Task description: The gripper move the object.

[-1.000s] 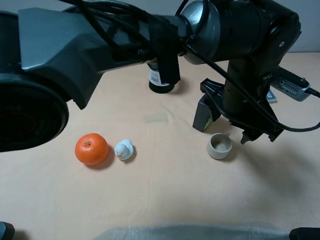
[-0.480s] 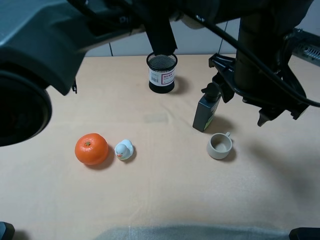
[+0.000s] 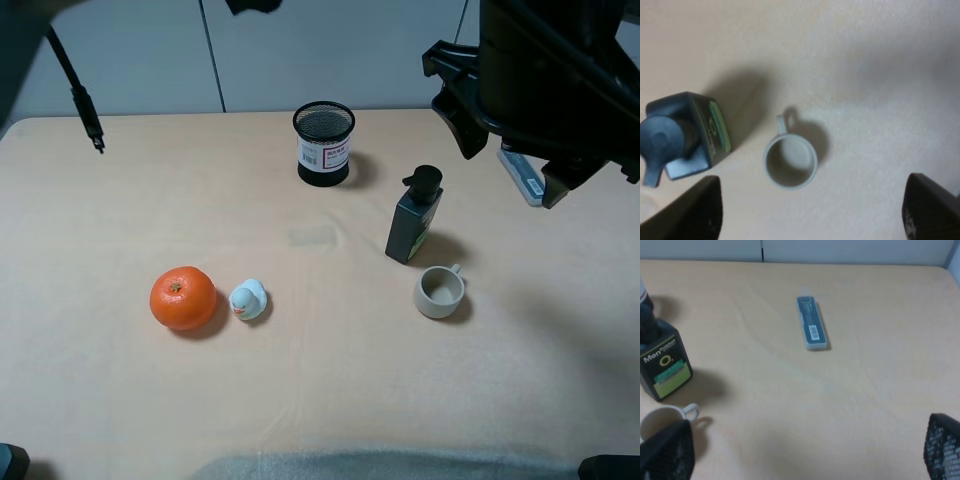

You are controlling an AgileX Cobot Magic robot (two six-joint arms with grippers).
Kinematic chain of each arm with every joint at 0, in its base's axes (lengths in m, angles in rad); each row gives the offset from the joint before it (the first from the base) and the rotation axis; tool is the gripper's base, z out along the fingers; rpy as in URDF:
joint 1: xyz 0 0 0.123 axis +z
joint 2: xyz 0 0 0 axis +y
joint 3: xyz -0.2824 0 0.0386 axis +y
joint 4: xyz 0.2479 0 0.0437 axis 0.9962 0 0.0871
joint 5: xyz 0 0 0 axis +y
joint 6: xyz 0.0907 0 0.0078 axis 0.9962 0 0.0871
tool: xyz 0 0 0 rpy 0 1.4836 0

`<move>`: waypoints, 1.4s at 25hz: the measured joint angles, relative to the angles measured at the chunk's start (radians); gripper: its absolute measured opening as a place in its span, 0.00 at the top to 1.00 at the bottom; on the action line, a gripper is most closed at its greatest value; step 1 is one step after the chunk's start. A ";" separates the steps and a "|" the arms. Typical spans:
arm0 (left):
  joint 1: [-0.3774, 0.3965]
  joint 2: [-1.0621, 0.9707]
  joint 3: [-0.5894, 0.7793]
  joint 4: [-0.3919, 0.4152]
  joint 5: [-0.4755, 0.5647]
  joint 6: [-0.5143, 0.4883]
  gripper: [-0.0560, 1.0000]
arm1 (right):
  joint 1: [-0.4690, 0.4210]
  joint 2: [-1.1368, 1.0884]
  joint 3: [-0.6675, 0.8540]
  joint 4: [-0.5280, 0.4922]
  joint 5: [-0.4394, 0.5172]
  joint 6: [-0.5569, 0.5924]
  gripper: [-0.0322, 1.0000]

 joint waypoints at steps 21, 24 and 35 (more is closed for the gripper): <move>0.000 -0.423 0.392 0.122 0.000 0.032 0.26 | 0.000 0.000 0.000 0.000 0.000 0.000 0.30; 0.000 -0.508 0.463 0.127 0.000 0.032 0.26 | 0.000 0.000 0.000 0.000 0.000 0.000 0.30; 0.000 -0.811 0.697 0.181 0.001 0.051 0.26 | 0.000 0.000 0.000 0.000 0.000 0.000 0.30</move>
